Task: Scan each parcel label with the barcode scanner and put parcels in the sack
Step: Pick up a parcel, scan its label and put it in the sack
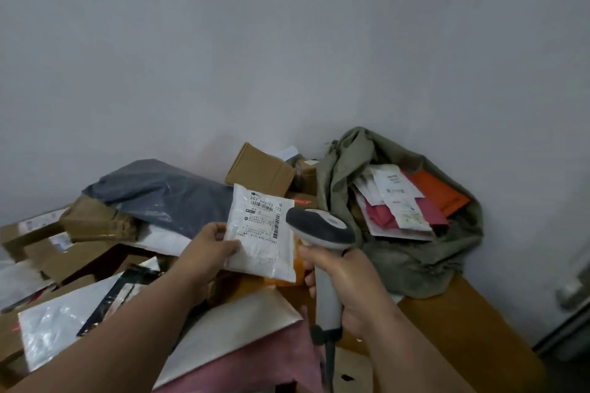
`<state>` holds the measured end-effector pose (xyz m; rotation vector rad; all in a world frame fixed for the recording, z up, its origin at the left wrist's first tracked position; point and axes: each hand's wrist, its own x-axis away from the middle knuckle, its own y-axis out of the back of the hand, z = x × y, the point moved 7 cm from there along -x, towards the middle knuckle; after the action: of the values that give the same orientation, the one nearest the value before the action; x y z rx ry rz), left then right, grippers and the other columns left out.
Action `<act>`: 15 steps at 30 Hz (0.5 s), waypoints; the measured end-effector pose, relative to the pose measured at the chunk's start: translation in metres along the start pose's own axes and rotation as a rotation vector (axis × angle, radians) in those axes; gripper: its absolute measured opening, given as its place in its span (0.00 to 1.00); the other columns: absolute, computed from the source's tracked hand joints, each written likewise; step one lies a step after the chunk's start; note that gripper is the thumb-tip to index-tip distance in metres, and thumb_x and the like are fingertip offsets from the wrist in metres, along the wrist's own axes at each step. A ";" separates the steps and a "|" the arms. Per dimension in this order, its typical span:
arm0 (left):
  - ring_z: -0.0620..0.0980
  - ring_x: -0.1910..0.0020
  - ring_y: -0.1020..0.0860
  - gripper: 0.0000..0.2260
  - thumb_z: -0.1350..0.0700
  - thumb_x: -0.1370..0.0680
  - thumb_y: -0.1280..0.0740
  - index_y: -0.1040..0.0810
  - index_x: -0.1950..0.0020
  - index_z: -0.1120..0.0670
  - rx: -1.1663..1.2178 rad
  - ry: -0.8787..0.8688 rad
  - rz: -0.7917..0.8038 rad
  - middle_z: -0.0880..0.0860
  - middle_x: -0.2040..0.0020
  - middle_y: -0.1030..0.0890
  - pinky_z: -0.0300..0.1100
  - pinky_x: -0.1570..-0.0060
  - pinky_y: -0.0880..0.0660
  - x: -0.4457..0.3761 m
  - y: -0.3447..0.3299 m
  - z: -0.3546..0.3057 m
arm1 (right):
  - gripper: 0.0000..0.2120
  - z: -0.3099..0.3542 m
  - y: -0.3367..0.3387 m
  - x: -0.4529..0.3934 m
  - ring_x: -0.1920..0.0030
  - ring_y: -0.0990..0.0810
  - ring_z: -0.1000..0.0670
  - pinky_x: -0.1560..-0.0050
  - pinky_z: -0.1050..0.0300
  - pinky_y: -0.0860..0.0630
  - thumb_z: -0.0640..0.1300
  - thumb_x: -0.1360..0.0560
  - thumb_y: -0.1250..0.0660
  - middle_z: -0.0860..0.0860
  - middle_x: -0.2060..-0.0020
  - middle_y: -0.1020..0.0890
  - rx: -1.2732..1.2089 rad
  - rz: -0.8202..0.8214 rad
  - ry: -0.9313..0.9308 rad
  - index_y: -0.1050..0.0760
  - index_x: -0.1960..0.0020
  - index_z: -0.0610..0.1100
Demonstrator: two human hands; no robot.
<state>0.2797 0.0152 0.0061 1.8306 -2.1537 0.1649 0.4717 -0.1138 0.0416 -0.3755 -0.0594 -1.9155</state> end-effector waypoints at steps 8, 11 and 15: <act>0.53 0.53 0.19 0.17 0.60 0.19 0.35 0.36 0.36 0.46 -0.212 -0.156 0.160 0.52 0.46 0.23 0.46 0.61 0.19 -0.035 -0.126 -0.035 | 0.10 -0.001 0.099 -0.043 0.65 0.22 0.47 0.62 0.53 0.25 0.43 0.28 0.25 0.44 0.65 0.19 -0.044 -0.181 -0.012 0.19 0.51 0.37; 0.48 0.59 0.17 0.10 0.59 0.17 0.38 0.31 0.38 0.46 -0.270 -0.212 0.235 0.54 0.41 0.23 0.36 0.72 0.25 -0.054 -0.182 -0.052 | 0.12 0.001 0.138 -0.074 0.63 0.21 0.46 0.60 0.52 0.24 0.44 0.28 0.24 0.45 0.65 0.18 -0.042 -0.208 -0.020 0.19 0.50 0.38; 0.48 0.59 0.22 0.09 0.58 0.16 0.41 0.22 0.41 0.53 -0.292 -0.234 0.268 0.52 0.43 0.22 0.29 0.75 0.30 -0.092 -0.269 -0.066 | 0.09 0.010 0.196 -0.124 0.67 0.22 0.48 0.64 0.53 0.25 0.42 0.28 0.24 0.45 0.69 0.20 -0.074 -0.210 -0.066 0.19 0.53 0.38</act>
<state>0.5655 0.0734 0.0104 1.4567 -2.4240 -0.3063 0.6936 -0.0720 -0.0117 -0.4995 -0.0741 -2.1168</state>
